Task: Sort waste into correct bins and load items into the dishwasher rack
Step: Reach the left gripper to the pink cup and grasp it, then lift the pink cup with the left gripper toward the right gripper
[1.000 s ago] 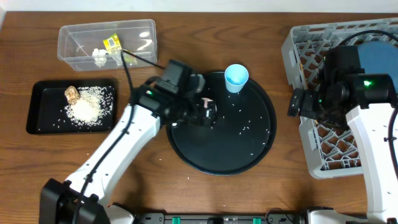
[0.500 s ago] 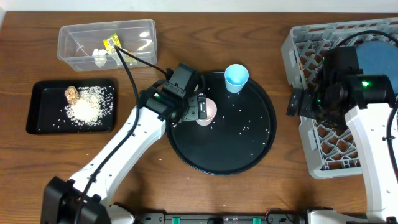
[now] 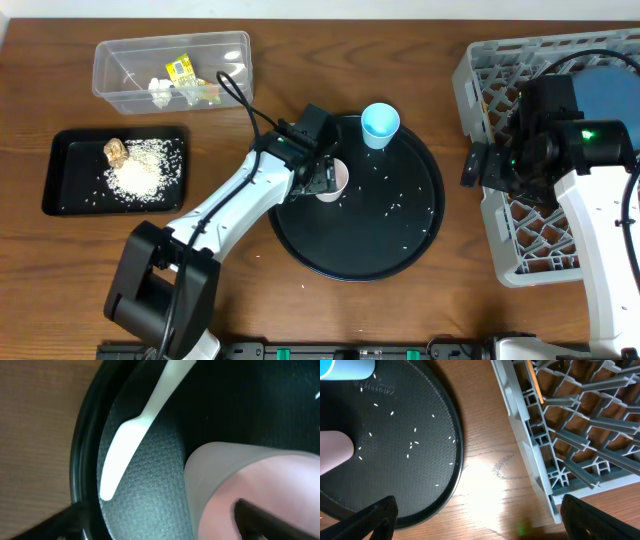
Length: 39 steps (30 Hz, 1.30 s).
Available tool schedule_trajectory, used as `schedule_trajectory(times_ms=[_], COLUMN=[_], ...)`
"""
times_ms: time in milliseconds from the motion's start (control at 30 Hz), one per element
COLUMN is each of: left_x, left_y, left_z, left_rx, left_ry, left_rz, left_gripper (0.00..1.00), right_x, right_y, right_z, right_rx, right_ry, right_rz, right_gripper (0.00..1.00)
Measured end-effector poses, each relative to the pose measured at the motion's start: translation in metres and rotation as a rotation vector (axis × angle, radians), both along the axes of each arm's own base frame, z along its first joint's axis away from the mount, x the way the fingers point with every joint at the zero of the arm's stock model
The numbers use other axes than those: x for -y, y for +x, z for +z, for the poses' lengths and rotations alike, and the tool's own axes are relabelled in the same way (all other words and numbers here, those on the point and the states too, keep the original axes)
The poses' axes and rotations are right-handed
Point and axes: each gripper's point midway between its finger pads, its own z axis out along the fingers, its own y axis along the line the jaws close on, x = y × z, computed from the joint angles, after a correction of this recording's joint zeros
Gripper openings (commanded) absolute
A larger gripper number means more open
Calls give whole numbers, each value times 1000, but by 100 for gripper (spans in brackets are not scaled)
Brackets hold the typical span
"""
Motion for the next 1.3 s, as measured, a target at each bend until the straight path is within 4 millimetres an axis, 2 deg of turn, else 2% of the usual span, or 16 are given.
schedule_trajectory(times_ms=[33, 100, 400, 567, 600, 667, 867, 1000, 1100, 1200, 1300], left_x=[0, 0, 8, 10, 11, 11, 11, 16, 28, 39, 42], left_y=[0, 0, -5, -7, -7, -8, -9, -10, -11, -16, -17], left_z=[0, 0, -1, -14, -17, -21, -17, 7, 45, 82, 111], left_rx=[0, -1, -28, -62, -71, -82, -80, -39, 32, 87, 116], left_ry=[0, -2, -45, -43, -41, -40, -41, -94, -199, -325, -449], left_rz=[3, -1, -19, -16, -23, -29, -32, -42, -84, -125, -139], left_gripper=[52, 43, 42, 12, 8, 6, 6, 6, 6, 6, 6], right_x=[0, 0, -1, -2, -2, -2, -3, -7, -16, -35, -58], right_y=[0, 0, 0, 0, 1, 0, 0, 1, 7, 20, 31], right_z=[0, 0, 0, 0, 0, -1, -2, -3, -5, -10, -14], right_rx=[0, 0, 1, 1, 2, 0, -4, 1, 22, 73, 119], right_ry=[0, 0, 6, 10, 11, 14, 19, 40, 89, 196, 326], right_rz=[0, 0, 1, 2, 2, 3, 4, 8, 20, 53, 109], right_gripper=[99, 99, 99, 99, 98, 99, 99, 99, 99, 99, 99])
